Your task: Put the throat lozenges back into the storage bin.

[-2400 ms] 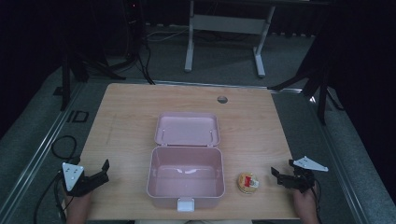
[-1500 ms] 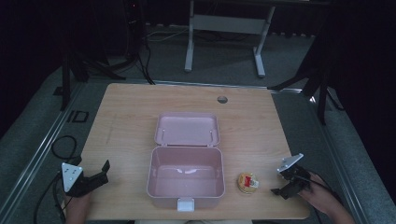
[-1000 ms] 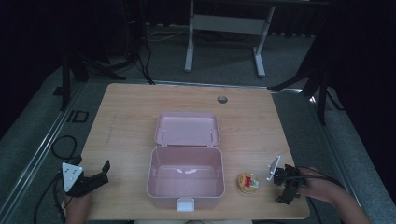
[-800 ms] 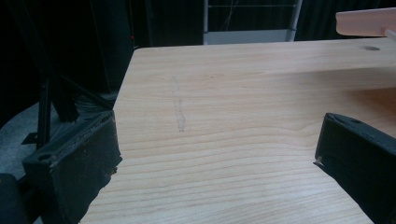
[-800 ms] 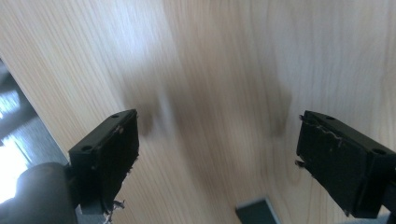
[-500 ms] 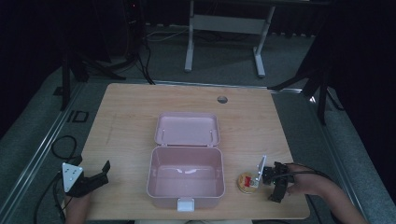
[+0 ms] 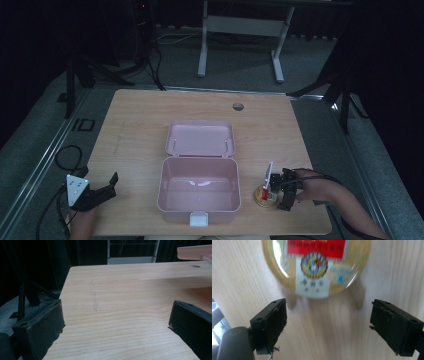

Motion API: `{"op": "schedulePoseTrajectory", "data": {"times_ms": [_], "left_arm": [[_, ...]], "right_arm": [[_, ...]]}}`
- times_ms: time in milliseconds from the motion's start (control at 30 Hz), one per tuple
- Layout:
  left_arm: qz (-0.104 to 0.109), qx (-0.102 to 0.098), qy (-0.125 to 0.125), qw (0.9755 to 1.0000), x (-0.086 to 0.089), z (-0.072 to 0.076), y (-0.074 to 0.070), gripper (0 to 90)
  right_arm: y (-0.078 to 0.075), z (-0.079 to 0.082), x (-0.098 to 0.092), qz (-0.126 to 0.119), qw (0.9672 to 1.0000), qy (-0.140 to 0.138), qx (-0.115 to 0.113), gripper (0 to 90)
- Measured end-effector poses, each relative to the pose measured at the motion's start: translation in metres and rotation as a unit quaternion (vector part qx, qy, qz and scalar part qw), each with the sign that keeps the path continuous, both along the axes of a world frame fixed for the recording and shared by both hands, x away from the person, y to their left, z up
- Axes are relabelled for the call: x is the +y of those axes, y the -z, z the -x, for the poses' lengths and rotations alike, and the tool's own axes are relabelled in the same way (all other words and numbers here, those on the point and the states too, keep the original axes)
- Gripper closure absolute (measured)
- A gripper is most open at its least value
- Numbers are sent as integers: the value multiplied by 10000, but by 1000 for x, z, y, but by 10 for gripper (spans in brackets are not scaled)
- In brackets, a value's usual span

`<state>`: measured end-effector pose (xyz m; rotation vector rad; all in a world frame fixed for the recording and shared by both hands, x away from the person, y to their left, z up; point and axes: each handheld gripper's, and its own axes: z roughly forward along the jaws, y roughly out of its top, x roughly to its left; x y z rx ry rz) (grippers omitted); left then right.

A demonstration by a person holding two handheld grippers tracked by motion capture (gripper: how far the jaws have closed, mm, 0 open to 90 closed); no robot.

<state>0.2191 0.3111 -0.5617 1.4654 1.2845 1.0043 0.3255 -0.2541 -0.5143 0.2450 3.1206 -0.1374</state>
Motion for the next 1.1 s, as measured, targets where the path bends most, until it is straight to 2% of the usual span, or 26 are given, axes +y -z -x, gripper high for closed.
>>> {"op": "schedulePoseTrajectory", "data": {"times_ms": [67,367,600,633,700,733,767,900,933,1100], "left_arm": [[-10,-5,-1,10000,0,0,0,2],[15,-12,23,10000,0,0,0,2],[18,-9,31,10000,1,0,0,2],[19,-12,30,10000,1,0,0,2],[22,-11,42,10000,1,0,0,2],[25,-10,42,10000,1,0,0,2],[25,-9,47,10000,1,0,0,2],[28,-7,47,10000,1,0,0,2],[27,-3,43,10000,1,0,0,2],[25,3,48,10000,1,0,0,2]], "right_arm": [[1,-2,9,-20,9999,-122,-18,136],[4,-6,29,-21,9995,-299,-14,134],[4,-6,46,-172,9983,-548,-74,139],[4,-6,48,-152,9984,-542,-10,140],[5,-5,49,-110,9982,-587,-24,144],[4,-5,51,-110,9981,-608,52,186],[4,-5,51,-91,9979,-639,47,191],[0,-4,52,-46,9979,-633,99,195],[-1,-3,52,-37,9979,-626,171,195],[-10,0,50,-17,9978,-630,201,196]]}}
